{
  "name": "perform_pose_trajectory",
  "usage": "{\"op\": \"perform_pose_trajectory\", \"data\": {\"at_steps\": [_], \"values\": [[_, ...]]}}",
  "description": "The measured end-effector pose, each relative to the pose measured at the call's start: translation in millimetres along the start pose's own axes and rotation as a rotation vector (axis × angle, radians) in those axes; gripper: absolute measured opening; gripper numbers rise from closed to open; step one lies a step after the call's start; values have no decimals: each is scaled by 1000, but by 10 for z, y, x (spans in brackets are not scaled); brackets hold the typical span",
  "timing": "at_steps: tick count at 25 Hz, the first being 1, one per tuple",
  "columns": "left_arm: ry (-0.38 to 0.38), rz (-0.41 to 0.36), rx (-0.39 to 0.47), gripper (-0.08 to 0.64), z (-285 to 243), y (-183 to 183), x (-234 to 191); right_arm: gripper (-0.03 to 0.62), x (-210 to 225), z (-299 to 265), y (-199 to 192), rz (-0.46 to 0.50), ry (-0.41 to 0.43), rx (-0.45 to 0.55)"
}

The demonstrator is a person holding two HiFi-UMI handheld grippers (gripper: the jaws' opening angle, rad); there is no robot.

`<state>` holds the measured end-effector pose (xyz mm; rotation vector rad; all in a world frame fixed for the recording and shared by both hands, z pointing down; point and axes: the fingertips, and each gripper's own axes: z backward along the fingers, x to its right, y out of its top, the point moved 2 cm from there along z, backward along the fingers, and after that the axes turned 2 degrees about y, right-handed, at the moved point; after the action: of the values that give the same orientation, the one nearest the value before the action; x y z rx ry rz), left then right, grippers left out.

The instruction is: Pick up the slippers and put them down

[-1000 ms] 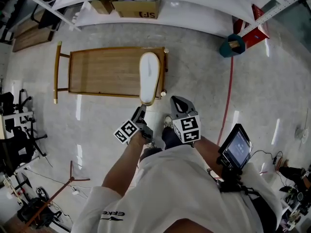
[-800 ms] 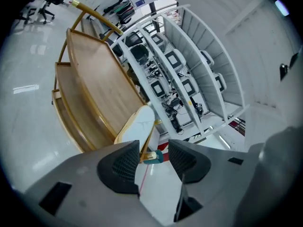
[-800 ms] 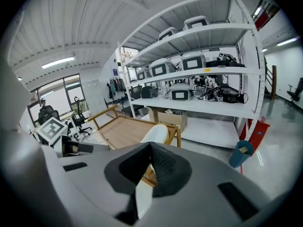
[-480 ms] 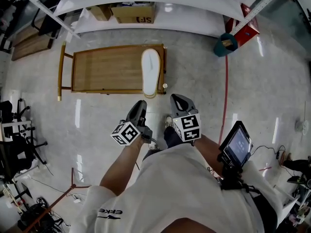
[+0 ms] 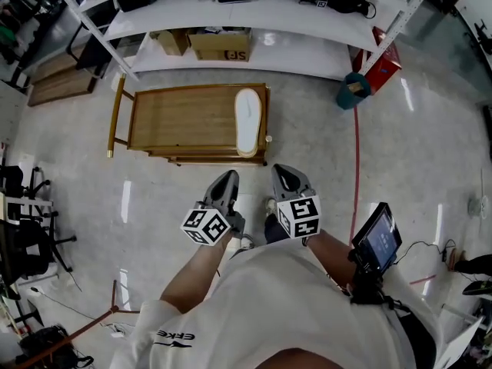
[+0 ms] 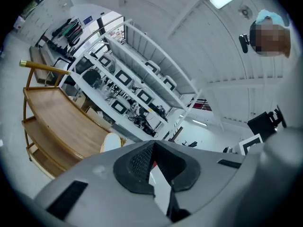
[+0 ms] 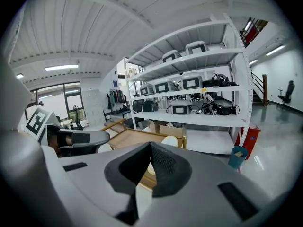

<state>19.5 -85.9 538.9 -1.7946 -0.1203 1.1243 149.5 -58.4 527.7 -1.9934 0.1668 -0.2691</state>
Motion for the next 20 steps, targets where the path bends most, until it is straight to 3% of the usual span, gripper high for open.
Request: {"op": "perform_pose_trajectory", "data": {"at_steps": [9, 20], "values": [[-117, -191, 29, 5, 535, 162, 597, 5, -518, 576, 152, 6, -2, 105], [-156, -234, 33, 5, 986, 152, 856, 5, -941, 1076, 181, 13, -17, 158]]}}
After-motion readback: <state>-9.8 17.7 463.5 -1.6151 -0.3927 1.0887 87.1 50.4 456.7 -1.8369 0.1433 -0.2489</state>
